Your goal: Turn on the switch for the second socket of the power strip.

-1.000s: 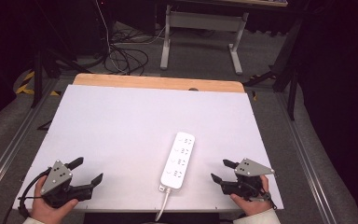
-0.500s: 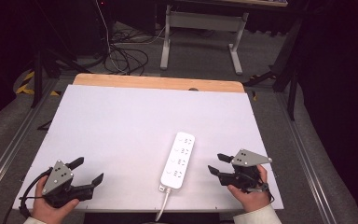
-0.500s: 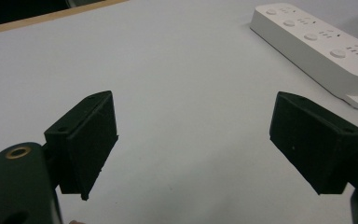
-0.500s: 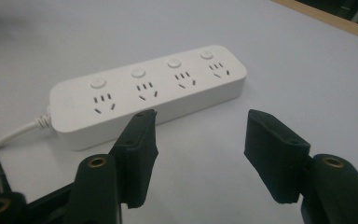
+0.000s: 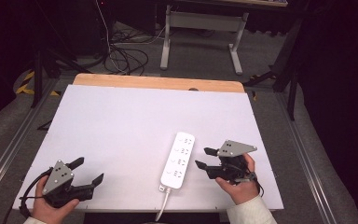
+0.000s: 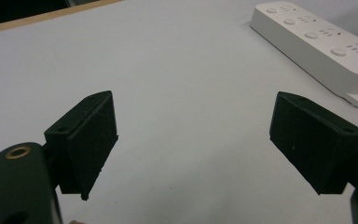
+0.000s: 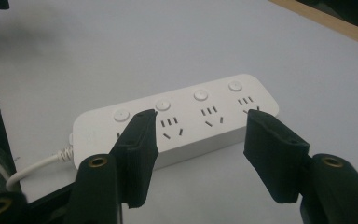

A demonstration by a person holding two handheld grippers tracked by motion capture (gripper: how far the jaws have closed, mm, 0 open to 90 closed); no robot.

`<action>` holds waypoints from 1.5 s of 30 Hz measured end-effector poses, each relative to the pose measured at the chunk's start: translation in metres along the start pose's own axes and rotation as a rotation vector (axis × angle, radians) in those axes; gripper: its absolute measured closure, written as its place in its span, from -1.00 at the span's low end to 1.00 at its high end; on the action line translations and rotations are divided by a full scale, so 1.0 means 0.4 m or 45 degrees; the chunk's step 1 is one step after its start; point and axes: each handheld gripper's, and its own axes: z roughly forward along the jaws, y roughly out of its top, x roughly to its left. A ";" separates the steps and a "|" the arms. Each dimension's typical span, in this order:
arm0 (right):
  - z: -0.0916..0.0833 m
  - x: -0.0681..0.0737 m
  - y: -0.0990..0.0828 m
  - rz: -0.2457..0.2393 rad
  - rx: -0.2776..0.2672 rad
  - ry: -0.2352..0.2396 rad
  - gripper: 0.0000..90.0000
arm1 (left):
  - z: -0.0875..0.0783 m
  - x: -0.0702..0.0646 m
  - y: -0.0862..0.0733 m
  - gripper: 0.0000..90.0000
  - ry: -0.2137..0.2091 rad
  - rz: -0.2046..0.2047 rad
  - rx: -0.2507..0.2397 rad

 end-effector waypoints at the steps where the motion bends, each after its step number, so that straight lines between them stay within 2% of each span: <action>1: 0.005 0.002 0.004 -0.004 0.000 0.007 -0.01 | 0.000 0.000 0.000 -0.65 -0.001 0.001 0.001; 8: 0.037 0.014 0.034 -0.038 0.007 0.036 0.00 | 0.001 -0.001 0.000 -0.65 -0.001 0.003 0.001; 25: 0.099 0.039 0.080 -0.081 0.034 0.097 0.04 | 0.002 0.001 -0.001 -0.65 -0.002 -0.003 0.014; 40: 0.170 0.074 0.124 -0.118 0.068 0.167 0.14 | 0.000 0.001 -0.001 -0.65 0.001 0.005 0.009; 43: 0.177 0.076 0.126 -0.123 0.076 0.178 0.18 | -0.001 0.002 -0.001 -0.65 0.002 0.007 0.008; 45: 0.181 0.073 0.125 -0.116 0.081 0.182 0.39 | 0.000 0.001 -0.001 -0.65 0.000 0.005 0.009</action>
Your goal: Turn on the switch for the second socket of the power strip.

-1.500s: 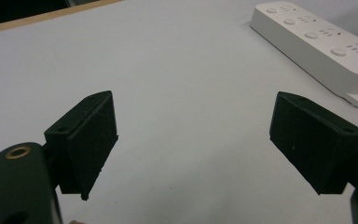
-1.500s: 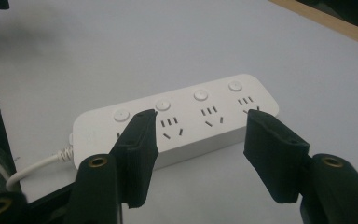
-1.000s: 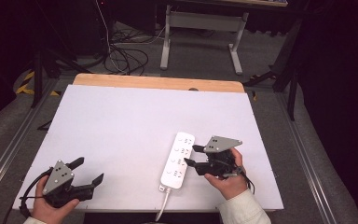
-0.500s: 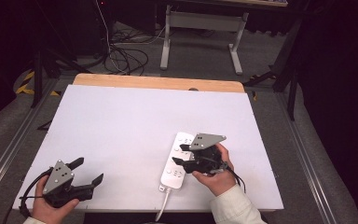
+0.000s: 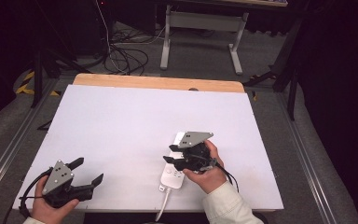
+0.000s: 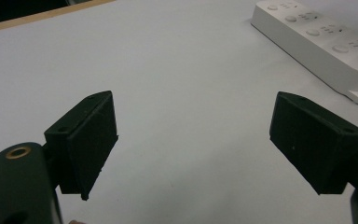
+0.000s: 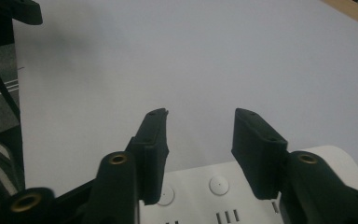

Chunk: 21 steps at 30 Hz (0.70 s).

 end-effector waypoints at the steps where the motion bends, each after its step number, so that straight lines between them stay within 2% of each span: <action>1: 0.001 -0.001 -0.001 0.007 0.003 0.011 0.48 | 0.000 0.000 0.000 -0.65 0.000 0.000 0.000; 2: 0.001 -0.001 -0.001 0.007 0.003 0.011 0.48 | 0.000 0.000 0.000 -0.65 -0.001 0.001 0.002; 3: 0.004 -0.005 -0.004 0.003 0.006 0.020 0.67 | 0.000 0.000 0.000 -0.65 -0.001 0.001 0.003; 4: 0.004 -0.005 -0.004 0.003 0.006 0.020 0.67 | 0.000 0.000 0.000 -0.65 -0.001 0.002 0.003; 5: 0.009 -0.006 -0.006 -0.004 0.010 0.017 0.83 | 0.000 0.000 0.000 -0.65 0.000 0.001 0.004; 6: 0.009 -0.006 -0.006 -0.004 0.010 0.017 0.83 | 0.000 0.000 0.000 -0.65 -0.001 0.000 0.004; 7: 0.013 -0.006 -0.007 -0.015 0.019 0.007 0.99 | 0.000 0.000 0.000 -0.65 -0.001 0.000 0.005; 21: 0.045 -0.013 -0.010 -0.018 0.166 -0.058 1.00 | 0.001 0.000 0.000 -0.65 -0.001 0.000 0.010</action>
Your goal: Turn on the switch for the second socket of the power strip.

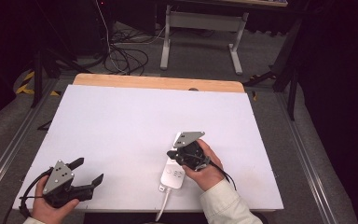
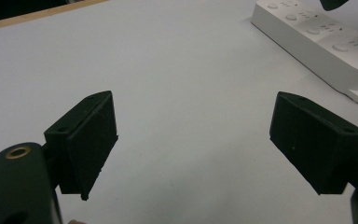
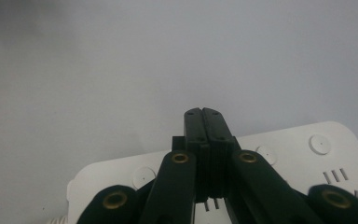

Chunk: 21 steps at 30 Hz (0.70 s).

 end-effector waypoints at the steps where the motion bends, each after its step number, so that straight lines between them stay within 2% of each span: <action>1: 0.002 -0.001 0.000 0.006 0.010 -0.003 1.00 | 0.000 0.000 0.000 -0.65 0.003 0.002 0.000; 16: 0.034 -0.011 -0.009 0.042 0.115 -0.033 1.00 | 0.001 0.001 0.000 -0.65 0.003 -0.002 0.002; 21: 0.039 -0.012 -0.012 0.046 0.123 -0.030 1.00 | 0.002 0.000 -0.001 -0.65 0.000 -0.003 0.003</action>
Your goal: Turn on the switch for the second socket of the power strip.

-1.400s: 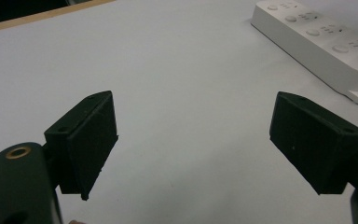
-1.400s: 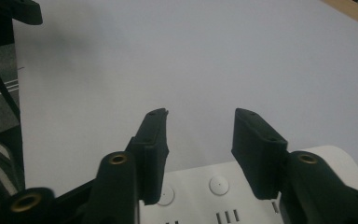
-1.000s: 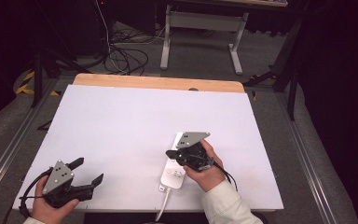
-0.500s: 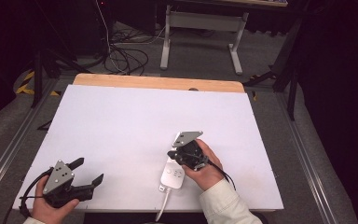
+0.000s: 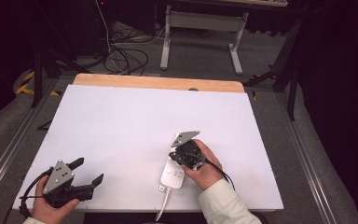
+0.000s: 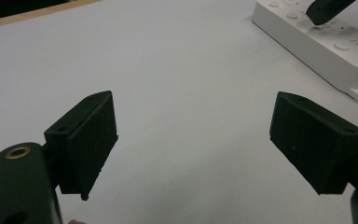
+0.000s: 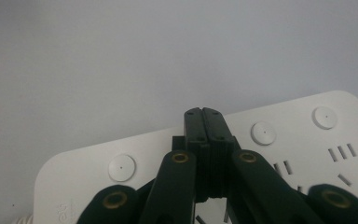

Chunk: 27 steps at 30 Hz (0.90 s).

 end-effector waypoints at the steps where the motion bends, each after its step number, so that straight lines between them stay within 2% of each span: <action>1: 0.000 0.000 0.000 -0.001 0.006 0.001 1.00 | 0.000 0.000 0.000 -0.65 -0.001 0.000 0.001; 6: 0.004 0.000 -0.001 0.004 0.026 -0.007 1.00 | 0.000 0.000 0.000 -0.65 0.002 0.004 0.001; 21: 0.006 -0.003 -0.005 0.022 0.017 -0.001 1.00 | 0.001 -0.001 0.000 -0.65 0.002 0.001 0.010; 27: 0.008 -0.005 -0.009 0.064 0.008 0.007 1.00 | 0.003 -0.003 0.000 -0.65 0.012 0.005 0.020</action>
